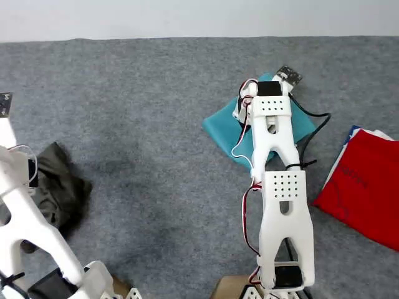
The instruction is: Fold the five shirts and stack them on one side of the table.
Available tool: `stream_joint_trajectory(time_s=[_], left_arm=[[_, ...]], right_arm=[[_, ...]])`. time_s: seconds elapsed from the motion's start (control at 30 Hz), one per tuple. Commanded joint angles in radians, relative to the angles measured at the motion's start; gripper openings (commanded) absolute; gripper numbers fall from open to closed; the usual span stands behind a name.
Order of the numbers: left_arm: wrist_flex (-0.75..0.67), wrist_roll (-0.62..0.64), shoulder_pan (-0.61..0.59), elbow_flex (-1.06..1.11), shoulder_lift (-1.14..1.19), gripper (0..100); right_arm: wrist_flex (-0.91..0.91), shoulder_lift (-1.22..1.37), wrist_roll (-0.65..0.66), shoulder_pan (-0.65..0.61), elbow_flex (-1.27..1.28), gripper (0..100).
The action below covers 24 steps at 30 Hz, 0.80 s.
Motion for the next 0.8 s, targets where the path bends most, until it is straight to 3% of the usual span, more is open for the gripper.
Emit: stream_joint_trajectory(time_s=[0.0,0.1,0.27,0.47,0.77], left_arm=[[0.009,-0.008,0.000,0.001,-0.035,1],[0.009,-0.008,0.000,0.001,-0.035,1],[0.011,-0.006,0.000,0.001,-0.035,1],[0.025,-0.006,0.000,0.001,-0.035,1],[0.032,-0.008,0.000,-0.005,-0.035,1]], right_arm=[[0.012,0.013,0.041,-0.005,0.006,14.4],[0.012,0.010,0.086,0.001,0.006,0.7],[0.074,0.002,0.098,0.027,-0.049,0.8],[0.214,-0.005,0.215,0.067,-0.267,0.9],[0.214,-0.205,0.402,0.134,-0.176,0.9]])
